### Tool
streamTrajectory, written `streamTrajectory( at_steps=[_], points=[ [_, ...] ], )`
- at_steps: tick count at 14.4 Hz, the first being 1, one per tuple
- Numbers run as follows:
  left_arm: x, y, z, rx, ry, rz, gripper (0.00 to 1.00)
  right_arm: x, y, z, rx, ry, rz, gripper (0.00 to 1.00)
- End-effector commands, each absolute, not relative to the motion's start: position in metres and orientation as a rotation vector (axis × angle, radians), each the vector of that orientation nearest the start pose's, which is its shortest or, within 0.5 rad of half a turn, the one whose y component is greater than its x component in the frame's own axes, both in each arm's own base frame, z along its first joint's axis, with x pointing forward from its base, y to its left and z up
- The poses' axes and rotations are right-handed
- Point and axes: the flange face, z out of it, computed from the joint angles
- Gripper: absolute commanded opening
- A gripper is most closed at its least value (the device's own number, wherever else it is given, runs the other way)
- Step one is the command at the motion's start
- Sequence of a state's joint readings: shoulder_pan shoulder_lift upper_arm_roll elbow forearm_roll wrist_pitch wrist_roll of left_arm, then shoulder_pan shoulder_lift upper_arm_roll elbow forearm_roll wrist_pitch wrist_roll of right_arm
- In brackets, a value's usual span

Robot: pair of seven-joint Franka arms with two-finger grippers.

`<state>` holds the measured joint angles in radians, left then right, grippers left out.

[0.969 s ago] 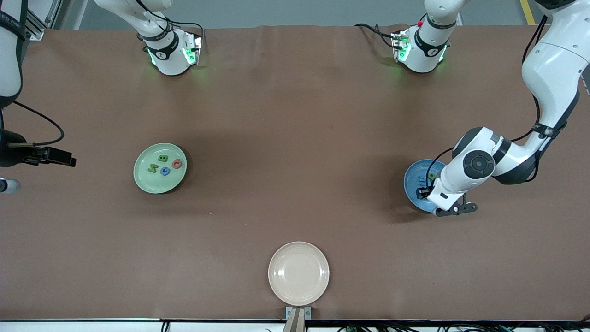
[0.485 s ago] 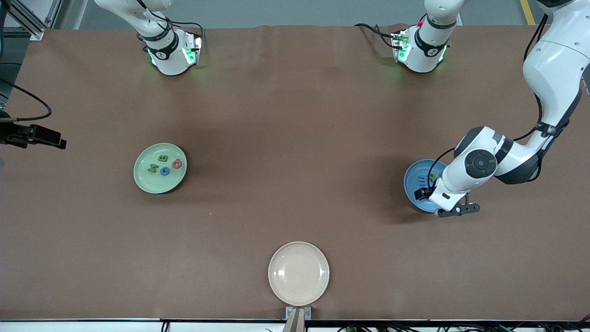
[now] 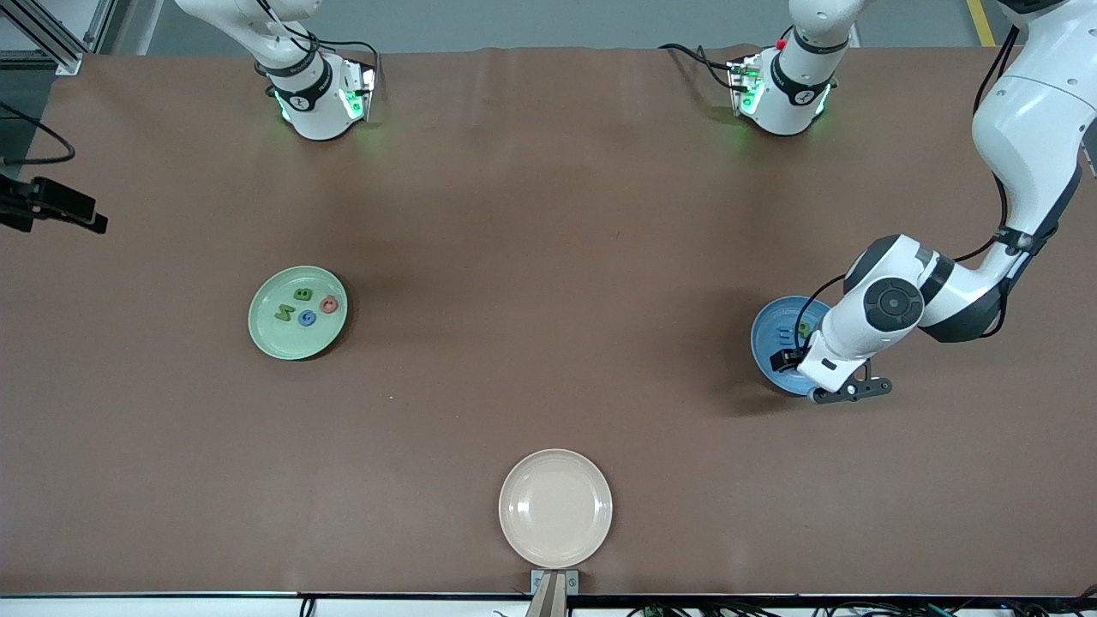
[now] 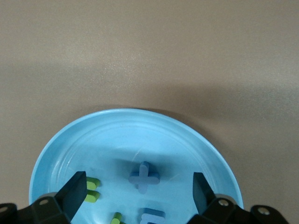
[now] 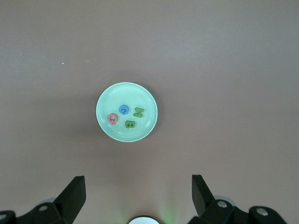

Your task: Sort upper and lower case letters into plates

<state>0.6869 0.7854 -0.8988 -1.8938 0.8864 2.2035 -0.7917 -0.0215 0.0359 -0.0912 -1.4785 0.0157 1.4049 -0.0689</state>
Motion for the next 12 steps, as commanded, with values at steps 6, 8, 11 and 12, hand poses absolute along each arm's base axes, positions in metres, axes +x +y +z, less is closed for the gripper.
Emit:
streamTrajectory(
  at_steps=[6,8,11,12],
  points=[
    [0.608,-0.036,0.251,-3.013,0.012,0.073,1.0,0.508,-0.04,0.665,-3.123,0.015,0.143,1.0],
    [0.606,-0.026,0.268,-3.032,0.038,0.107,1.0,0.505,-0.042,0.667,-3.122,0.02,0.143,1.0],
    [0.599,-0.009,0.293,-3.048,0.061,0.153,1.0,0.499,-0.042,0.676,-3.123,0.01,0.119,1.0],
    [0.597,0.003,0.304,-3.055,0.077,0.173,1.0,0.498,-0.043,0.677,-3.122,0.01,0.116,1.0]
  ],
)
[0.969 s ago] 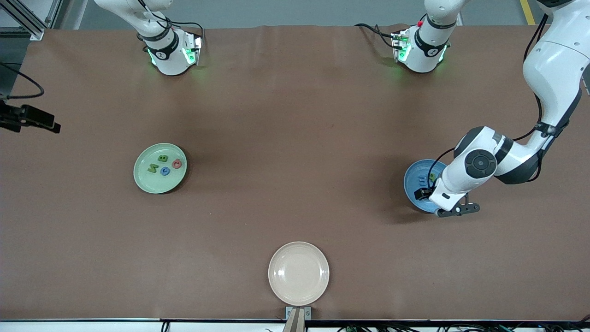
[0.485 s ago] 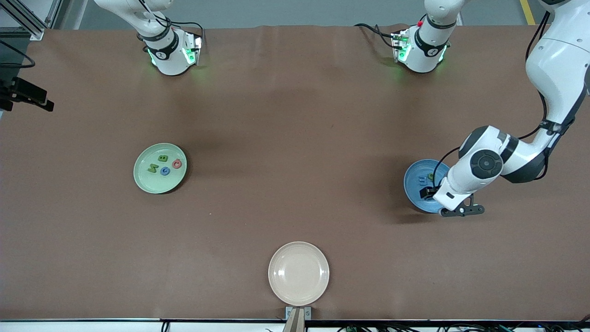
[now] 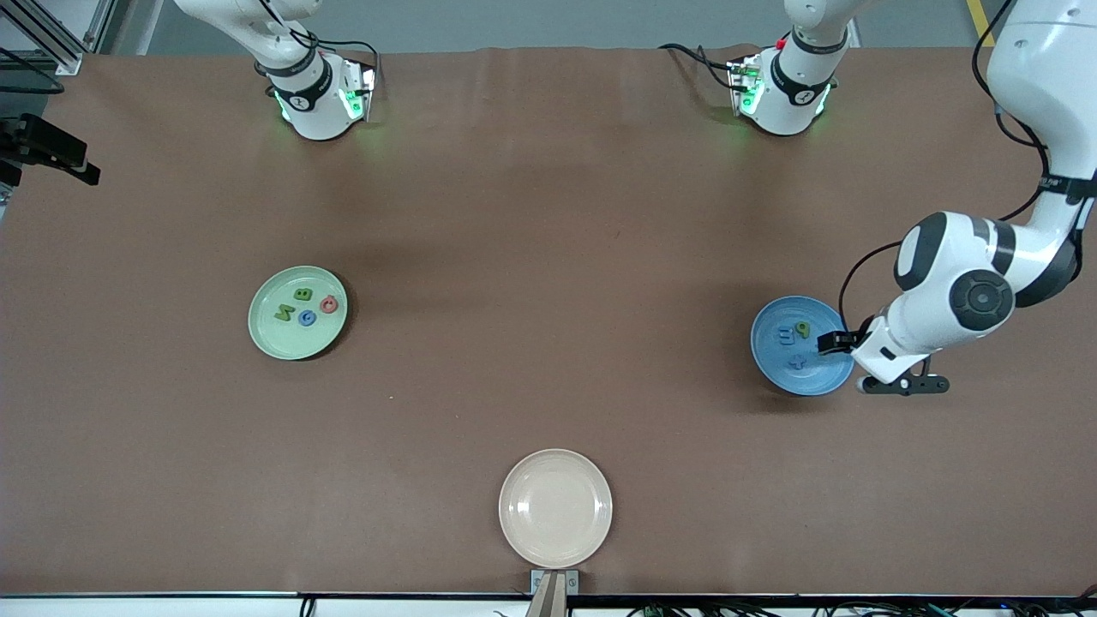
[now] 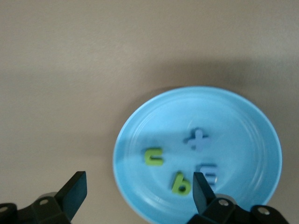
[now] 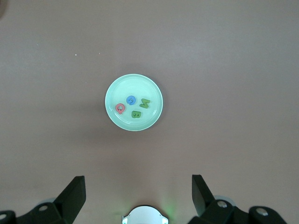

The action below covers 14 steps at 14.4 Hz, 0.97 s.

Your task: Sort upper and lower case letters into plates

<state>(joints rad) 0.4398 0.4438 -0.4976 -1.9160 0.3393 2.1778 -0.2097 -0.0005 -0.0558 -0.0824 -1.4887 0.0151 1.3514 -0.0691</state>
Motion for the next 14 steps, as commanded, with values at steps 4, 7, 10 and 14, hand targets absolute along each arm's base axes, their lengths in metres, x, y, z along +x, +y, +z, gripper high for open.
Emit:
streamTrajectory(
  at_steps=[4,7,10,14],
  points=[
    [0.586,0.04,0.349,-3.124,0.14,0.198,1.0,0.492,-0.049,0.686,-3.125,0.025,0.088,1.0],
    [0.578,0.057,0.391,-3.125,0.149,0.138,1.0,0.491,-0.048,0.689,-3.128,0.021,0.076,1.0],
    [0.576,0.061,0.421,-3.129,0.123,0.055,1.0,0.49,-0.054,0.69,-3.128,0.037,0.064,1.0],
    [0.58,0.058,0.462,-3.144,0.095,-0.036,1.0,0.489,-0.052,0.691,-3.125,0.03,0.085,1.0]
  ],
)
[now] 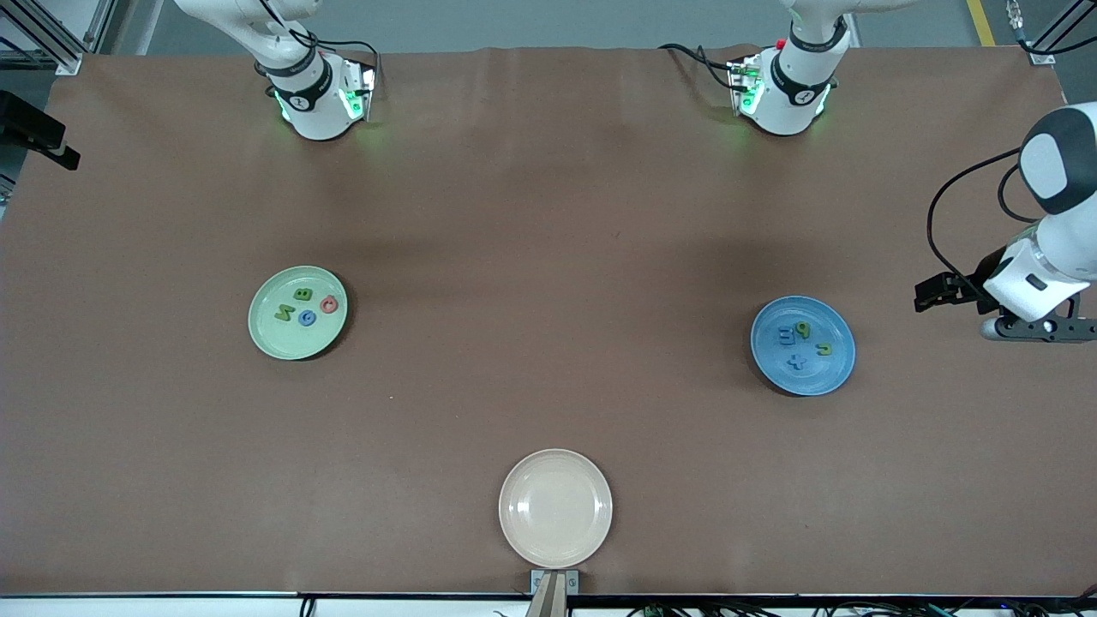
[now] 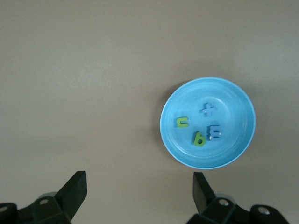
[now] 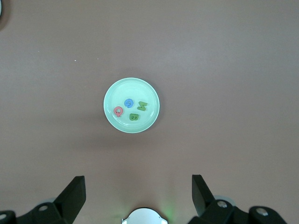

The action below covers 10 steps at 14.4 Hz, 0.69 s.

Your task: Sort upper and lower case letters into plates

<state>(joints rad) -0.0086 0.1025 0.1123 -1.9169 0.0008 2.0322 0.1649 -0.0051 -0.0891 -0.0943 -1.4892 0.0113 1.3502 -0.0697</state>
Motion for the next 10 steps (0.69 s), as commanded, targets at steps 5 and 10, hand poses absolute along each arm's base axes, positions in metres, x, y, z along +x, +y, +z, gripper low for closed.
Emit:
streamTrajectory(
  at_steps=[5,10],
  points=[
    [0.58,0.051,0.534,-3.15,0.086,-0.027,1.0,0.482,-0.049,0.706,-3.122,0.027,0.109,1.0],
    [0.566,0.032,0.61,-3.153,0.068,-0.074,1.0,0.481,-0.051,0.705,-3.12,0.028,0.116,1.0]
  ],
)
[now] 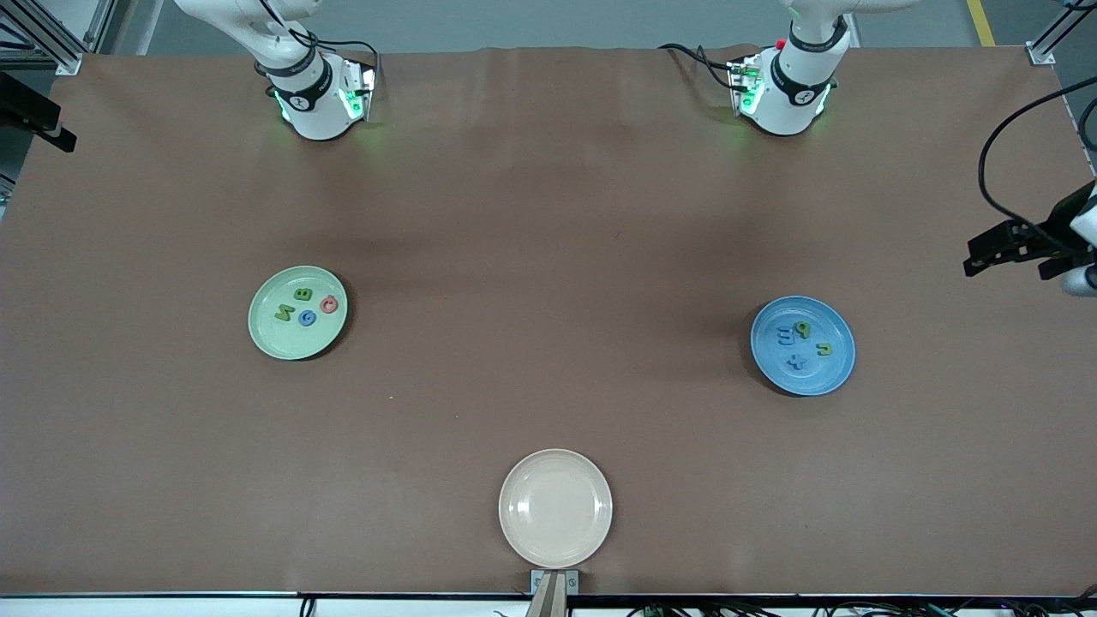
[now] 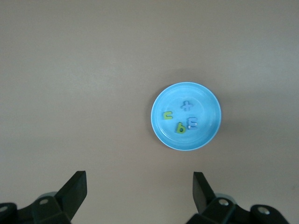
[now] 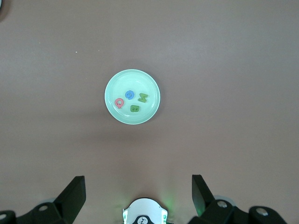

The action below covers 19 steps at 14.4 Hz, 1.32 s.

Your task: Sort upper and lower case letters into plates

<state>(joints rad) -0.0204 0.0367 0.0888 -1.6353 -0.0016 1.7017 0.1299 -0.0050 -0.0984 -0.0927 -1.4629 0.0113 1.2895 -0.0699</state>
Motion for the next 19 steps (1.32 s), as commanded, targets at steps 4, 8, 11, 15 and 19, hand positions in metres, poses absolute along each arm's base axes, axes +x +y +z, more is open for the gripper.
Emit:
streamTrajectory(
  at_steps=[4,8,11,15,19],
  points=[
    [0.552,0.019,0.637,-3.15,0.086,-0.149,1.0,0.482,-0.051,0.704,-3.119,0.031,0.12,1.0],
    [0.539,0.016,0.65,-3.144,0.087,-0.146,1.0,0.482,-0.052,0.704,-3.117,0.032,0.118,1.0],
    [0.533,0.007,0.662,-3.151,0.082,-0.18,1.0,0.481,-0.05,0.702,-3.111,0.028,0.126,1.0],
    [0.531,-0.001,0.669,-3.153,0.063,-0.201,1.0,0.481,-0.049,0.702,-3.109,0.024,0.121,1.0],
    [0.531,-0.004,0.67,-3.155,0.022,-0.204,1.0,0.481,-0.049,0.702,-3.108,0.029,0.123,1.0]
  ],
)
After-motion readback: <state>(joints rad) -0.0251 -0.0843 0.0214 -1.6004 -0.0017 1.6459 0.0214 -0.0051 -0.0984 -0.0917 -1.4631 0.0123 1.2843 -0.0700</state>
